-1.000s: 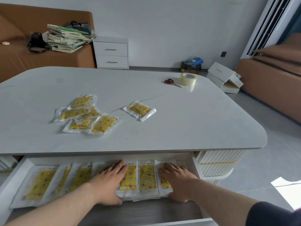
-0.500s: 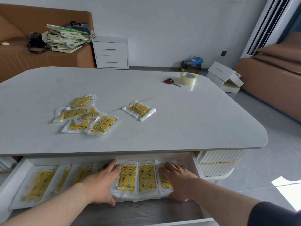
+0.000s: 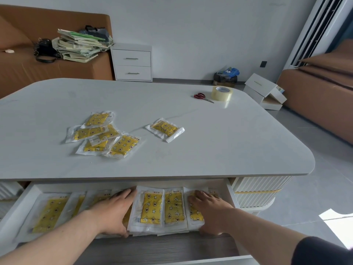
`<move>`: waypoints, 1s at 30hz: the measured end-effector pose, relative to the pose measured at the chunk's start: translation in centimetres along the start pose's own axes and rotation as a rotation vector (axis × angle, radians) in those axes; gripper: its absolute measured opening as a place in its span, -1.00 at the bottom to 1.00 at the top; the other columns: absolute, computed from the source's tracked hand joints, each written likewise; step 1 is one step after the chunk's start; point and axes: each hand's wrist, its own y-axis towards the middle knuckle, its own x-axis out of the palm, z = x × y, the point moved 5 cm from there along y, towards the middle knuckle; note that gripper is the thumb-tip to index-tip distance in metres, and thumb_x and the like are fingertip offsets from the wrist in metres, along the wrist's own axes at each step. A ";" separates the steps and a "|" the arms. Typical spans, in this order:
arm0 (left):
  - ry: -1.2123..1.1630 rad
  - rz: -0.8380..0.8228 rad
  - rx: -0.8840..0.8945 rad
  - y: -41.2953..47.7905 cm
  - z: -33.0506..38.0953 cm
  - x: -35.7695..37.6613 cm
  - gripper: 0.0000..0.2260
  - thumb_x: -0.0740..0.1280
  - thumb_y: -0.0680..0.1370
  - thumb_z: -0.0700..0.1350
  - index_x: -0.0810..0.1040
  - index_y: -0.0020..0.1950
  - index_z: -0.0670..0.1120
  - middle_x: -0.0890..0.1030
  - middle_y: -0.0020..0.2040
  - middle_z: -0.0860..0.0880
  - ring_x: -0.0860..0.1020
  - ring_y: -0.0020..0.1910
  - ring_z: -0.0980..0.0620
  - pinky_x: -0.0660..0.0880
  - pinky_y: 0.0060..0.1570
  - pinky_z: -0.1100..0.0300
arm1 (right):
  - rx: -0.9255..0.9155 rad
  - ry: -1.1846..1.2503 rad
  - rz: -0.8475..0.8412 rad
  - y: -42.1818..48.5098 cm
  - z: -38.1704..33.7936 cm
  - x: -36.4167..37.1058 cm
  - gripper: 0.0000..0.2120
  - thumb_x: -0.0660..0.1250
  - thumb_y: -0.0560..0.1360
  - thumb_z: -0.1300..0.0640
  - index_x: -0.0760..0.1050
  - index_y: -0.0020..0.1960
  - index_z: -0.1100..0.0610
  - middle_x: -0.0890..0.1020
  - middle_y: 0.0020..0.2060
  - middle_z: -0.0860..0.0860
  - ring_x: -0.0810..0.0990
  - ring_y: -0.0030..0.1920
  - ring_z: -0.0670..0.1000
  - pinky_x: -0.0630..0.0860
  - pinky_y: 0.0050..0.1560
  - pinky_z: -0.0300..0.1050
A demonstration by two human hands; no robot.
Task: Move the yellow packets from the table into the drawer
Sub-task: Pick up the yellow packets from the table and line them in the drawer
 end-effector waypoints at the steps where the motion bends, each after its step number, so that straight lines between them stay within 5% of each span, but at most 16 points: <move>1: 0.032 0.002 0.005 -0.2 0.2 -0.2 0.16 0.45 0.31 0.29 -0.33 0.55 -0.03 -0.23 0.58 0.02 -0.10 0.57 0.01 0.01 0.53 0.09 | 0.004 -0.001 0.000 -0.1 0.0 0.0 -0.19 0.47 0.37 0.01 0.11 0.49 -0.01 0.18 0.46 0.01 0.19 0.49 0.10 0.26 0.44 0.05; 9: 0.083 0.113 0.117 -0.8 3.0 -1.4 -0.20 0.19 0.47 0.35 -0.08 0.58 0.10 -0.12 0.59 0.10 -0.10 0.56 0.09 -0.08 0.50 0.09 | 0.032 0.085 0.042 -0.1 0.0 -0.9 -0.23 0.36 0.43 -0.20 0.15 0.52 -0.01 0.20 0.52 -0.04 0.20 0.50 0.03 0.19 0.49 -0.04; 23: 0.052 0.039 0.094 1.0 4.0 -0.5 -0.17 0.29 0.47 0.29 -0.06 0.59 0.06 -0.11 0.59 0.08 -0.09 0.56 0.06 -0.09 0.51 0.06 | 0.042 0.076 0.000 1.0 0.4 -0.1 -0.30 0.38 0.45 -0.13 0.23 0.49 0.04 0.27 0.47 -0.01 0.26 0.47 0.07 0.27 0.44 0.02; 30: 0.049 0.031 0.083 0.8 4.2 -0.5 -0.15 0.29 0.46 0.30 -0.06 0.58 0.04 -0.10 0.59 0.07 -0.10 0.56 0.04 -0.11 0.51 0.04 | 0.044 0.067 -0.007 1.0 0.4 0.0 -0.20 0.41 0.42 -0.17 0.15 0.53 0.02 0.14 0.55 -0.04 0.17 0.52 0.03 0.17 0.50 -0.01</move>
